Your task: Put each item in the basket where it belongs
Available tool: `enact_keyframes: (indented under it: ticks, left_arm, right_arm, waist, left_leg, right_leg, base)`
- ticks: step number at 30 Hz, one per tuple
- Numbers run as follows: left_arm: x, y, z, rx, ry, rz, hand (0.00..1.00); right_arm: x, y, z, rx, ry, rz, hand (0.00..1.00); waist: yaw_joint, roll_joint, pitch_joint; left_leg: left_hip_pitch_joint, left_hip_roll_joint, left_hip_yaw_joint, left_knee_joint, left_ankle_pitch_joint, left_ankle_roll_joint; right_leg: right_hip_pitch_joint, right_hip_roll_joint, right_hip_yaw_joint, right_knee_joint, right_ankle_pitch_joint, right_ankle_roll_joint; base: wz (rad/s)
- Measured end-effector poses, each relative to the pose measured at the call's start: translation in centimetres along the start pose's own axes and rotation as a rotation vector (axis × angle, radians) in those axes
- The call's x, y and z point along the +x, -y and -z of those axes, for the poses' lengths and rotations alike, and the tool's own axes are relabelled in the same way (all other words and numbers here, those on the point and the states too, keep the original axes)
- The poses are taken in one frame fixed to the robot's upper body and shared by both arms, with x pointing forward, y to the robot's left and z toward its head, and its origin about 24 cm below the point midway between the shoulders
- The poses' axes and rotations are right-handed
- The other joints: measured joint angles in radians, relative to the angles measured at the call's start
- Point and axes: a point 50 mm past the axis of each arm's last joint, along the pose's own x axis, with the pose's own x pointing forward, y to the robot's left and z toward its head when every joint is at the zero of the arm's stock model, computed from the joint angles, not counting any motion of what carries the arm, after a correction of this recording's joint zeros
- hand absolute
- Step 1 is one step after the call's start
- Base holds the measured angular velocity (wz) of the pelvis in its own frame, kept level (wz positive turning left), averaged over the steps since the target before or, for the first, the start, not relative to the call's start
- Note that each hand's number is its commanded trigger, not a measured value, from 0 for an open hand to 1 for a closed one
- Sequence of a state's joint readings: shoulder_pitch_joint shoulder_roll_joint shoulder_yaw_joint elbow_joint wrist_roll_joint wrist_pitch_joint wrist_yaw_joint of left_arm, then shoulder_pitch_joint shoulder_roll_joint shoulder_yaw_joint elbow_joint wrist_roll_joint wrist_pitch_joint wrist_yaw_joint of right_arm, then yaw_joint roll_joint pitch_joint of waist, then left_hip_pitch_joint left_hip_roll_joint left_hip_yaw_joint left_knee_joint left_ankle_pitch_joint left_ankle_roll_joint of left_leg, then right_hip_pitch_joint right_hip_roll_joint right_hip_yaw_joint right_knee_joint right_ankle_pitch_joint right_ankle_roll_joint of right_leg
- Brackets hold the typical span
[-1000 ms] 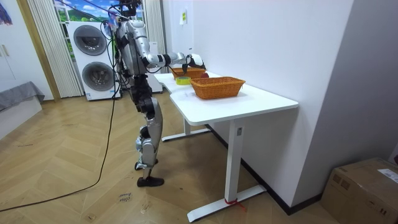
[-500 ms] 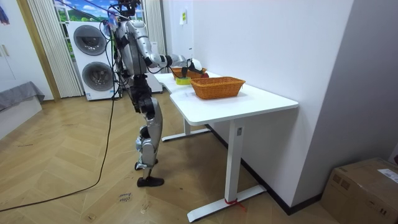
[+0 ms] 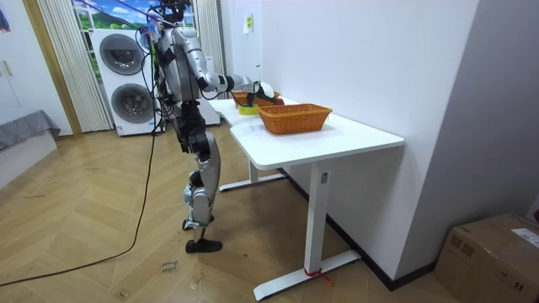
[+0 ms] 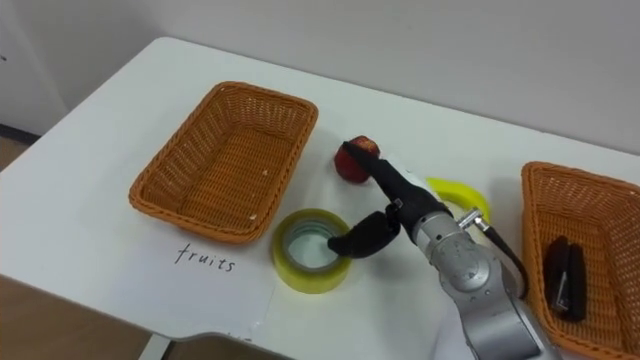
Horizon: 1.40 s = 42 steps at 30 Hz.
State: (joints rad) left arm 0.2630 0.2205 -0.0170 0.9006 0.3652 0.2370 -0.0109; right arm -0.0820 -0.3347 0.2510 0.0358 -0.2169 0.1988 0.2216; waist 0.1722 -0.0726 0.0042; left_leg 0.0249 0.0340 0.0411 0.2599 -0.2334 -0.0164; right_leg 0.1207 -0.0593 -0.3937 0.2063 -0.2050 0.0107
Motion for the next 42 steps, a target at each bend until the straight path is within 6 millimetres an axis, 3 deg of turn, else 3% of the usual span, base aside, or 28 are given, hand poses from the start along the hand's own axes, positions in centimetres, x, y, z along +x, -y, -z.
enact_keyframes:
  ticks: [11,17,31,36,42]
  left_arm:
    - [0.0,0.7,-0.5,0.03,0.011,0.033,0.0]
    - [0.0,0.7,-0.5,0.029,0.011,0.039,0.0]
    - [0.1,0.4,-1.0,0.027,0.025,0.033,0.0]
    - [0.1,0.0,-1.2,0.007,0.027,0.04,0.0]
    - [0.2,-0.5,-1.6,0.004,0.036,0.029,0.0]
  right_arm:
    - [0.5,-0.2,0.4,-0.012,-0.036,-0.003,0.0]
    - [0.5,-0.2,0.4,-0.044,-0.044,-0.017,0.0]
    - [0.7,-0.2,-0.2,-0.097,-0.036,-0.079,0.0]
    - [0.7,-0.1,-0.8,-0.147,-0.029,-0.125,0.0]
    - [0.6,-0.2,-1.1,-0.171,-0.041,-0.183,0.0]
  waist:
    - [0.0,0.007,0.0019]
    - [0.002,-0.003,-0.0021]
    - [0.004,-0.016,0.0012]
    - [0.006,-0.032,-0.0024]
    - [0.013,-0.034,-0.002]
  left_leg:
    - [-0.009,-0.005,-0.015,0.012,0.0,0.001]
    - [-0.013,-0.01,-0.017,0.017,0.0,0.004]
    - [-0.023,-0.01,-0.016,0.018,-0.001,0.005]
    - [-0.031,-0.01,-0.014,0.017,-0.001,0.005]
    - [-0.031,-0.01,-0.017,0.016,-0.001,0.005]
  right_leg:
    - [0.004,-0.005,-0.019,0.001,-0.001,0.001]
    - [0.0,-0.01,-0.021,0.007,-0.003,0.004]
    - [-0.014,-0.012,-0.018,0.015,-0.005,0.005]
    - [-0.023,-0.012,-0.018,0.015,-0.005,0.005]
    - [-0.022,-0.011,-0.02,0.015,-0.005,0.005]
  base:
    - [0.03]
    - [0.01]
    - [0.0]
    - [0.0]
    - [0.0]
